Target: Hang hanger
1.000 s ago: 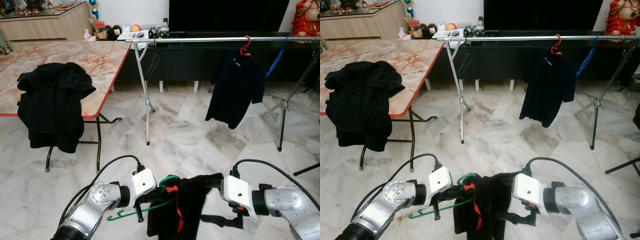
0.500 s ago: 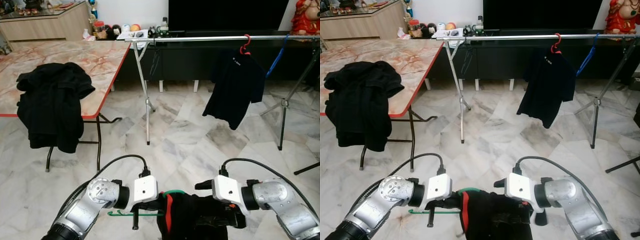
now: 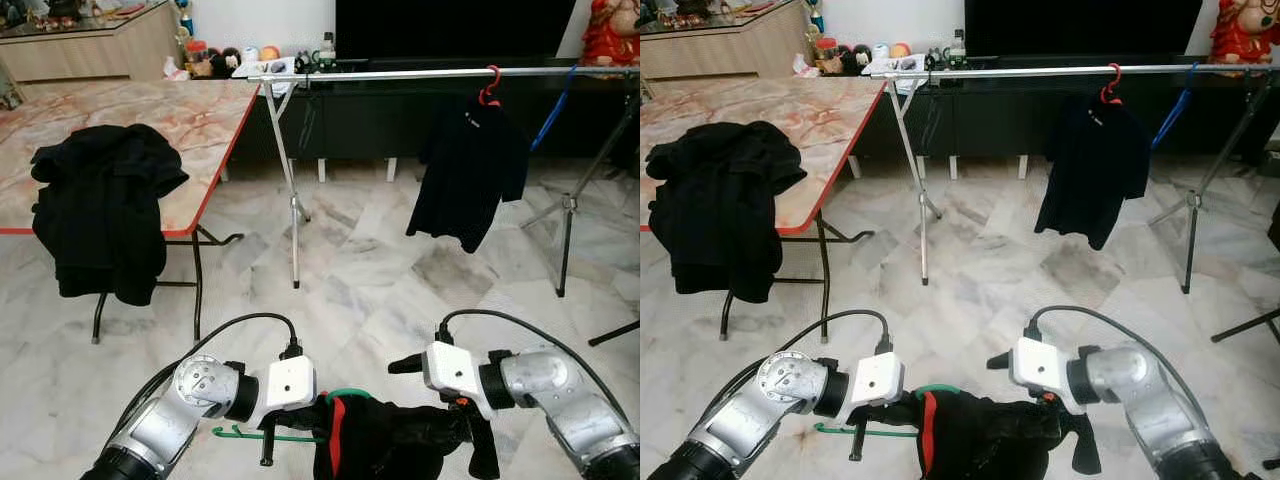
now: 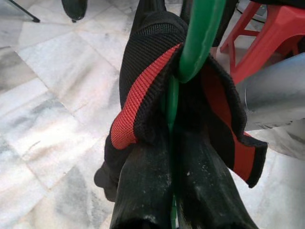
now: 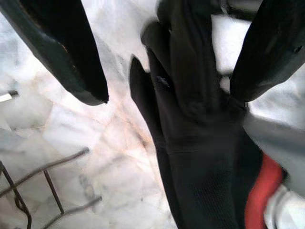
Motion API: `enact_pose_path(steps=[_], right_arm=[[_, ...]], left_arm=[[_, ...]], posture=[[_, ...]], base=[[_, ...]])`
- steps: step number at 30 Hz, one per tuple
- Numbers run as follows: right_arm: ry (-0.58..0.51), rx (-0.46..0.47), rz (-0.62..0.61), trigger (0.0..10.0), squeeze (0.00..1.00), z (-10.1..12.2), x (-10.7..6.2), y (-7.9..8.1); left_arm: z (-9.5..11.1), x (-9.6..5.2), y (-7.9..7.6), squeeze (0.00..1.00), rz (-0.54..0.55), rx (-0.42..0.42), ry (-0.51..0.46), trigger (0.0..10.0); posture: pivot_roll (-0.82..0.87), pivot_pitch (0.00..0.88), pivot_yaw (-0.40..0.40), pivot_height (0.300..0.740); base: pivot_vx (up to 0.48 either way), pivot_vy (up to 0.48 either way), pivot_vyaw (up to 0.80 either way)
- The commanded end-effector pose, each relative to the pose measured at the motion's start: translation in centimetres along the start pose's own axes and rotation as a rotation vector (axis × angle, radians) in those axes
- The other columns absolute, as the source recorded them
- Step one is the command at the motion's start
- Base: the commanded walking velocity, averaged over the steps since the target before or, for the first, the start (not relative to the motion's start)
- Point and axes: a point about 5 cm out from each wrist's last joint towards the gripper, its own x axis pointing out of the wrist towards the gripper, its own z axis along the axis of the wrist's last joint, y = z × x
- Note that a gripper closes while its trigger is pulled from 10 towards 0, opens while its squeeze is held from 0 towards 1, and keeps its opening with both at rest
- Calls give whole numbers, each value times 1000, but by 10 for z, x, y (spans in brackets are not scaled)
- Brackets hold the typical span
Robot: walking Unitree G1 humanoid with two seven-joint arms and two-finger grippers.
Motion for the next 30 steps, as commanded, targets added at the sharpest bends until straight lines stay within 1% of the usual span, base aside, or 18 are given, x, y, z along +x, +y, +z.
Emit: enact_pose_path(steps=[1,4,8,12,16,22,25,30], right_arm=[[55,-28,10,10000,0,-6,3,2],[17,-14,24,10000,0,-3,8,4],[21,-21,31,10000,0,-4,11,6],[-11,-25,14,10000,0,-1,14,2],[-74,-13,38,10000,0,7,18,3],[-119,-10,86,10000,0,13,22,7],[-115,-15,110,10000,0,12,23,9],[-86,-21,109,10000,0,9,29,9]], left_arm=[[8,-3,2,0,-14,17,-24,10000],[9,-5,2,0,-31,21,-19,10000],[11,-5,2,0,-41,24,-20,10000],[14,-3,2,0,-57,30,-22,10000],[17,1,1,0,-69,37,-30,10000],[19,3,5,0,-61,45,-33,10000],[21,4,9,0,-46,49,-35,10000],[24,6,9,0,-45,53,-42,10000]], posture=[[73,147,82,740],[78,155,93,740],[80,160,95,740],[80,160,95,740],[84,154,92,740],[83,139,85,740],[80,136,79,740],[78,132,74,740]], base=[[0,0,0],[0,0,0],[0,0,0],[0,0,0],[0,0,0],[0,0,0],[0,0,0],[0,0,0]])
